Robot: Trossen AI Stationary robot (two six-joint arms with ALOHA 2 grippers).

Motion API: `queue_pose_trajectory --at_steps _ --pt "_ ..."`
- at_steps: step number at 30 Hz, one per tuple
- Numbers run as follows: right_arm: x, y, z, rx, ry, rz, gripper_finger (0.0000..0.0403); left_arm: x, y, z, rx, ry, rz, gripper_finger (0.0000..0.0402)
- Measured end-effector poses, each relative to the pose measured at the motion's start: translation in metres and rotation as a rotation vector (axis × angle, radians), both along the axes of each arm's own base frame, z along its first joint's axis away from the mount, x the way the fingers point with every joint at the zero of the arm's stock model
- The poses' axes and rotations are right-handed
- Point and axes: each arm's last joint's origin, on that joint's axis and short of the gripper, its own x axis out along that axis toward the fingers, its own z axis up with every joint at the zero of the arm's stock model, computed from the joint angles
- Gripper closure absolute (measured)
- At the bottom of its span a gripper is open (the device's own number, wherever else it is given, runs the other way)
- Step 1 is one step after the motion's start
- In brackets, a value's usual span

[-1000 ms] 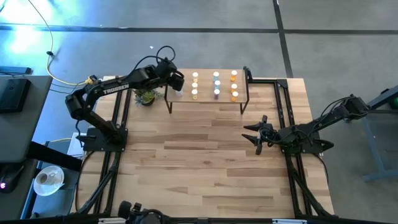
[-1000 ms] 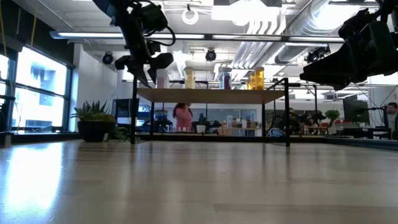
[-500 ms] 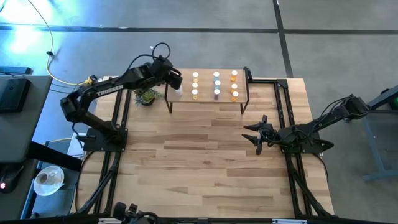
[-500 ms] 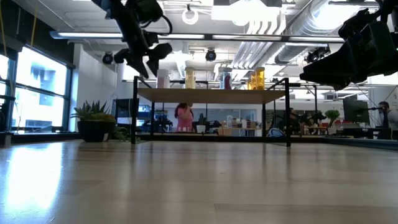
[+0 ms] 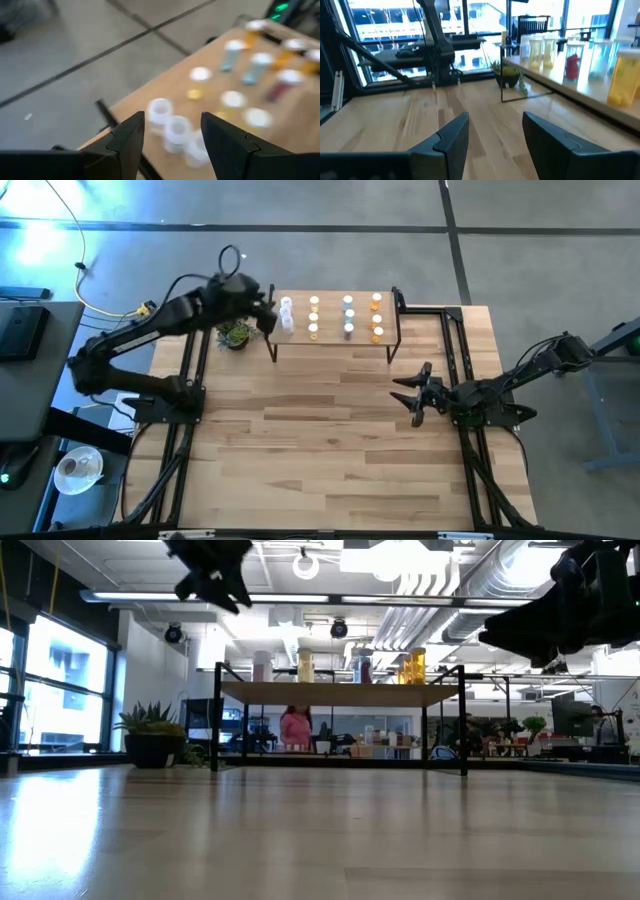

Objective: Pick and place medicine bottles onto shelf by color
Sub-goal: Return to Home Position

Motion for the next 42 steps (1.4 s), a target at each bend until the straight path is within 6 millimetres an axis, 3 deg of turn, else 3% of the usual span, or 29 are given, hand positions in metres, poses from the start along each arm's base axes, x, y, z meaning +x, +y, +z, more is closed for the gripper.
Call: queue_pose_trajectory --at_steps 4,12,19,27,42 --pt "0.0 0.0 0.004 -0.046 -0.013 -0.001 0.0226 -0.01 -0.032 -0.003 0.059 -0.07 -0.087 0.0218" --pt "0.002 -0.001 0.027 -0.119 -0.076 -0.006 0.0226 -0.039 -0.08 -0.047 0.017 -0.215 -0.198 0.0218" --pt "0.0 -0.01 0.047 -0.146 -0.2 0.139 0.0226 -0.061 -0.107 -0.082 -0.038 -0.283 -0.273 0.0218" --pt "-0.007 -0.024 0.057 -0.186 -0.194 0.174 0.0226 -0.08 -0.126 -0.118 -0.04 -0.405 -0.358 0.0218" --pt "-0.028 -0.039 0.045 -0.075 -0.105 0.119 0.0226 -0.094 -0.137 -0.17 -0.031 -0.482 -0.409 0.0218"
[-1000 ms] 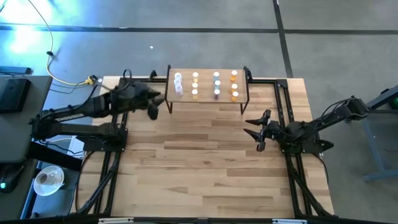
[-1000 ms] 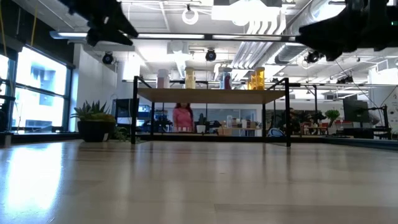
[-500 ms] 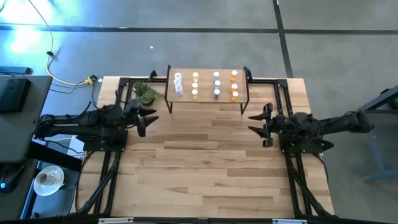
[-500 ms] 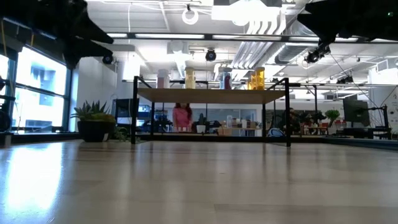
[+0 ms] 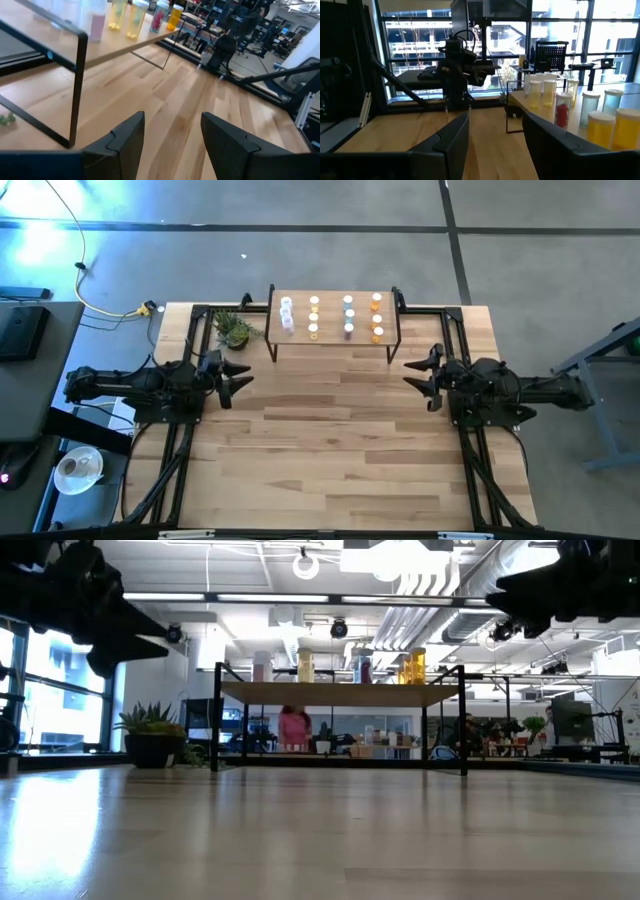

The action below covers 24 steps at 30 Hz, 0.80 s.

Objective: Pick and place medicine bottles onto shelf by color
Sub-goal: Return to Home Position

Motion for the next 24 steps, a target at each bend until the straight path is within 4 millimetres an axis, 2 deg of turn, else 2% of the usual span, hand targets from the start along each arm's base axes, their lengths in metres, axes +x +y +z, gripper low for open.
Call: queue_pose_trajectory --at_steps 8,16,24 --pt "0.005 0.0 -0.033 0.031 0.027 0.003 0.0226 -0.001 0.0 -0.023 0.023 0.042 0.022 0.0218" --pt "0.005 0.0 -0.037 0.029 0.064 0.002 0.0226 -0.001 0.0 -0.023 0.122 0.076 -0.009 0.0218" --pt "0.005 0.0 -0.045 0.037 0.153 0.0 0.0226 0.0 0.0 -0.019 0.357 0.144 -0.09 0.0218"
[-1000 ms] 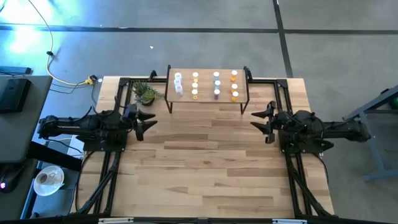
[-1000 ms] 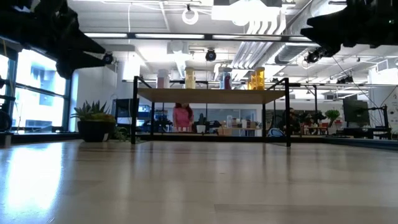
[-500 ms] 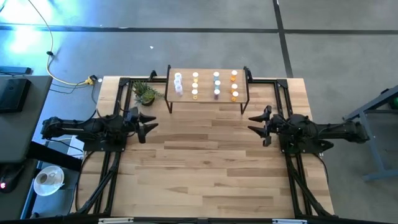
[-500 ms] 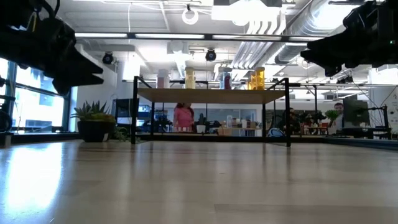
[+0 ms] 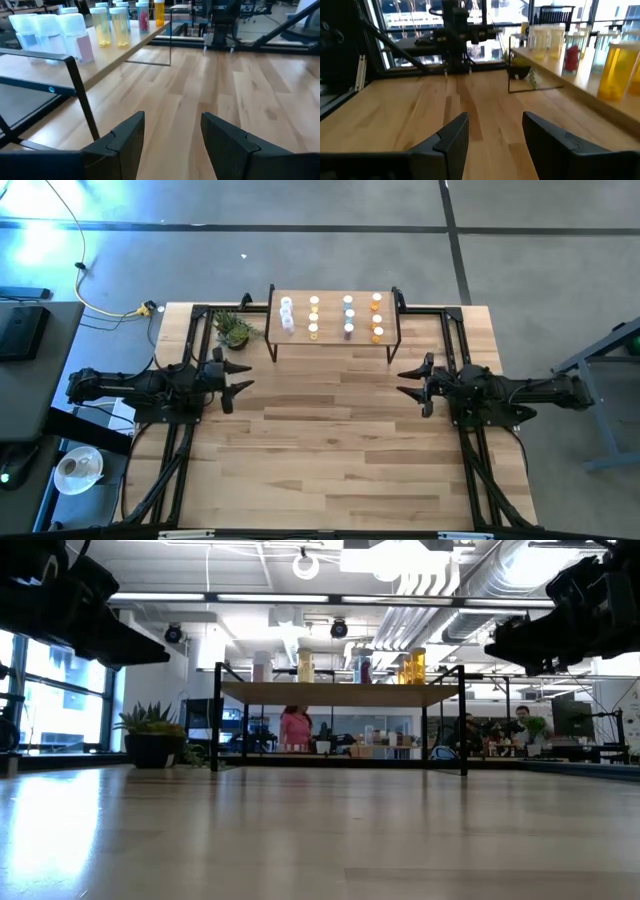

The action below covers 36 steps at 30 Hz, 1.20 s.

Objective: Pick and place medicine bottles onto shelf by color
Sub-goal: Return to Home Position

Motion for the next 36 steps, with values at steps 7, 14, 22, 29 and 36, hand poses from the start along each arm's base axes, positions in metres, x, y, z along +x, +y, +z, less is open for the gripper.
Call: queue_pose_trajectory --at_steps 7,14,22,29,36 --pt "-0.0004 0.0 -0.006 0.089 0.05 -0.007 0.0226 0.0 0.0002 0.0001 0.021 0.008 0.001 0.0218" --pt "-0.0007 0.0 -0.0087 0.161 0.069 -0.014 0.0226 -0.0003 0.0001 -0.0013 -0.015 0.007 0.009 0.0218" --pt "-0.0007 0.0 -0.0088 0.292 0.051 -0.025 0.0226 -0.0003 0.0001 -0.0013 -0.019 0.006 0.01 0.0218" --pt "-0.0007 0.0 -0.0089 0.29 0.052 -0.026 0.0226 -0.0003 0.0001 -0.0013 -0.021 0.005 0.01 0.0218" --pt "-0.0007 0.0 -0.0089 0.289 0.051 -0.026 0.0226 -0.0003 0.0001 -0.0012 -0.02 0.005 0.01 0.0218"
